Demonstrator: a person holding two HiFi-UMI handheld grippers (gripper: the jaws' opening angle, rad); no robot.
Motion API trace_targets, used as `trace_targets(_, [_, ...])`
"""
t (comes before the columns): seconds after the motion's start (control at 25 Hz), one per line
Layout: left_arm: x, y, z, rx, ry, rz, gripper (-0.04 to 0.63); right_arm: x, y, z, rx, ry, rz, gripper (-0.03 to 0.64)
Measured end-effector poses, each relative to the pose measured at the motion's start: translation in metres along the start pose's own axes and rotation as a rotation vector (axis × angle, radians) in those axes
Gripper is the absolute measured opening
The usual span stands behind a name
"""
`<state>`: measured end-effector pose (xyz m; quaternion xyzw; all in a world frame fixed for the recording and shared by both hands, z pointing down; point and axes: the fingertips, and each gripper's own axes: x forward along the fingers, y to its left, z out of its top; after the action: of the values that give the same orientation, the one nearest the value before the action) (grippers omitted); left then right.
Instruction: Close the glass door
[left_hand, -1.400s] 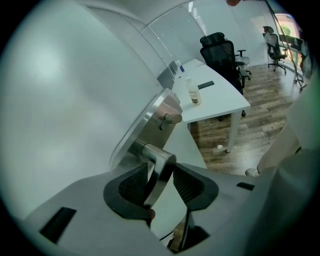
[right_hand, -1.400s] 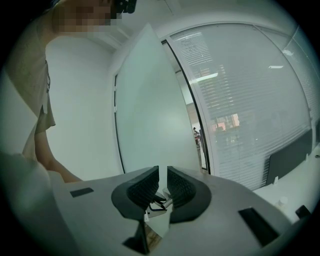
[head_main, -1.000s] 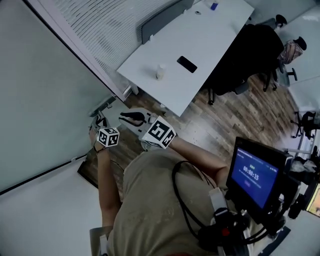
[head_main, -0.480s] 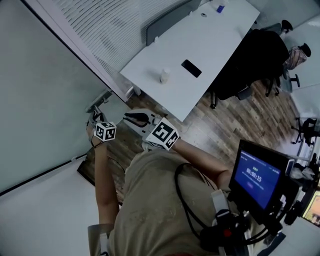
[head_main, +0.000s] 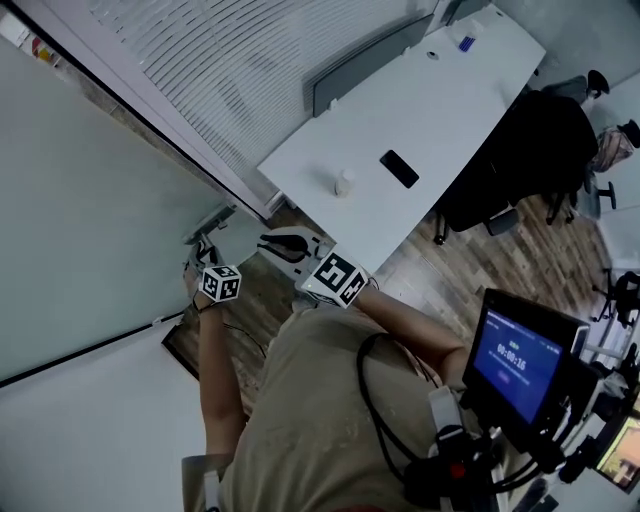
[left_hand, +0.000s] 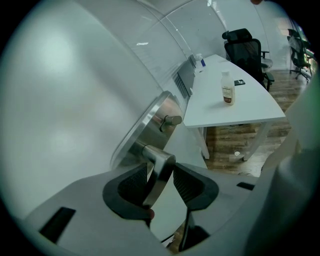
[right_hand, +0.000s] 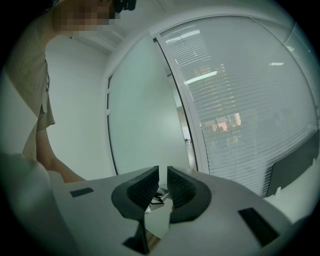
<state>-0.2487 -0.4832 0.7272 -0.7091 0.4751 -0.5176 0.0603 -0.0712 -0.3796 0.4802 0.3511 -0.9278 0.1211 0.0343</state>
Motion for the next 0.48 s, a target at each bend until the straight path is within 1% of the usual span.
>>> trace_targets(0.24, [-0.002,-0.002,-0.003,0.015,0.013,0.044,0.175,-0.002,-0.022,-0.007,0.014,0.020,0.030,0.044])
trace_targets(0.4, [0.011,-0.002,0.013,0.024,0.027,0.070,0.175,0.002,-0.057,-0.007,0.022,0.026,0.056,0.044])
trace_targets(0.48, [0.009,-0.004,0.010,0.025,0.030,0.080,0.175,0.002,-0.058,-0.010,0.024,0.029,0.063,0.044])
